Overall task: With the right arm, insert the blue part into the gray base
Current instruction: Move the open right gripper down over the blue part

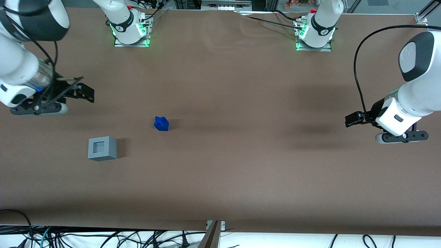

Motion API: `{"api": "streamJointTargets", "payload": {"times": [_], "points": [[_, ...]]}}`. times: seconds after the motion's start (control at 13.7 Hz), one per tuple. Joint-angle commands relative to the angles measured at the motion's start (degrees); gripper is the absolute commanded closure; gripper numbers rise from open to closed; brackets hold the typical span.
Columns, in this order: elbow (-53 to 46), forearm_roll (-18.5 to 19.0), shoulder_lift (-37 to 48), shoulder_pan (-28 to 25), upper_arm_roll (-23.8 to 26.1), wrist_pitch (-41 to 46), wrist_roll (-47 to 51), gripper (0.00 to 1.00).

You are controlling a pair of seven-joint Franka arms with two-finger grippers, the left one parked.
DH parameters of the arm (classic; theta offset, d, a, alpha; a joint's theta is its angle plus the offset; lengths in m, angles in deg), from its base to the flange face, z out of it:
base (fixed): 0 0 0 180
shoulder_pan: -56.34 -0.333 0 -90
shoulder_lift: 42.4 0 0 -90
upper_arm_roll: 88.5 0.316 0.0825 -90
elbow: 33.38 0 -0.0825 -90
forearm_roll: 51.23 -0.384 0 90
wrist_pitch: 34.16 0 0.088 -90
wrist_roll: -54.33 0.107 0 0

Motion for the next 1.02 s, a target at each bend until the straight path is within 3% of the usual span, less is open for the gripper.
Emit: {"api": "streamJointTargets", "payload": {"times": [0.0, 0.51, 0.95], "points": [[2.8, -0.4, -3.7, -2.5, 2.3, -7.1, 12.0, 0.01], [12.6, 0.2, -11.9, -8.8, 5.3, -30.0, 31.4, 0.01], [20.5, 2.6, -14.9, -10.5, 5.2, -41.1, 33.3, 0.01]]}}
